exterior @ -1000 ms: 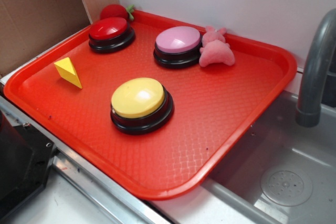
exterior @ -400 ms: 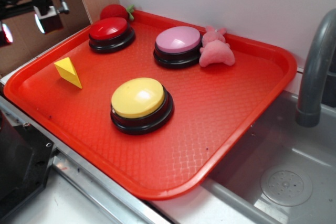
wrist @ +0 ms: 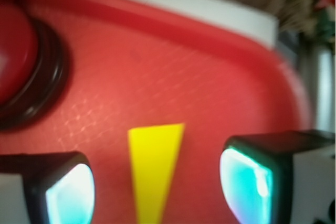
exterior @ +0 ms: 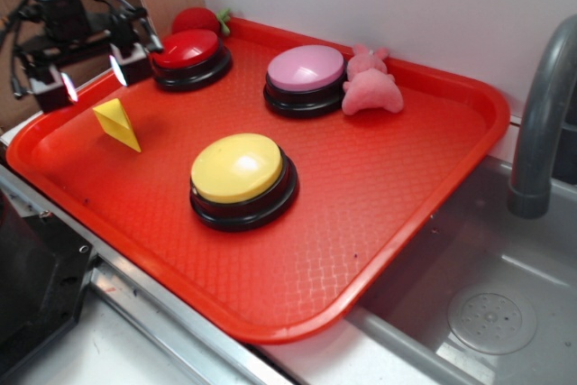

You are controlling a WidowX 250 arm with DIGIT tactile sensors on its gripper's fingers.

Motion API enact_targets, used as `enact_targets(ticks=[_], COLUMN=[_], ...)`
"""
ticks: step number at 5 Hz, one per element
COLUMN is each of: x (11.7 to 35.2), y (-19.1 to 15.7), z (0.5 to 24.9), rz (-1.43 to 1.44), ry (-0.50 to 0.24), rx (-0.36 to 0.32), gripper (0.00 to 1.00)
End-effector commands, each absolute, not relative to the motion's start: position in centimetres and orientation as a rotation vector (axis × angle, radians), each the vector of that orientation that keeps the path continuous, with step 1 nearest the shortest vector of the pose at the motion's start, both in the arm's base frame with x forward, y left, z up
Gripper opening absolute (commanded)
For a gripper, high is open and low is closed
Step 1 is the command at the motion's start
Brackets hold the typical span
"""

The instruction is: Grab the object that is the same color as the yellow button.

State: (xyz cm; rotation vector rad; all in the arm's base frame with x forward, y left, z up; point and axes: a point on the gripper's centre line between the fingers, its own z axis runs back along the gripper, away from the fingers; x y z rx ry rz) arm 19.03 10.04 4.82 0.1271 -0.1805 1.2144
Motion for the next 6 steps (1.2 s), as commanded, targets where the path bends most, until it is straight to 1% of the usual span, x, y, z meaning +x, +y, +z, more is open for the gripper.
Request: enact_targets(ticks=[1, 2, 3, 4, 5, 6], x=[19.5, 19.2, 19.2, 19.1, 19.3, 19.5], y=[8.9, 9.1, 9.1, 9.0, 8.1, 7.1], z=[1.6, 1.1, 1.9, 3.3, 5.4, 8.3], rz=[1.180, 1.183, 1.168, 1.127, 1.035, 0.921], ry=[-0.194, -0.177, -0.200, -0.213, -0.226, -0.208], rx=[0.118, 0.116, 0.094, 0.062, 0.080, 0.120], gripper=[1.00, 1.00, 0.00, 0.00, 0.00, 0.00])
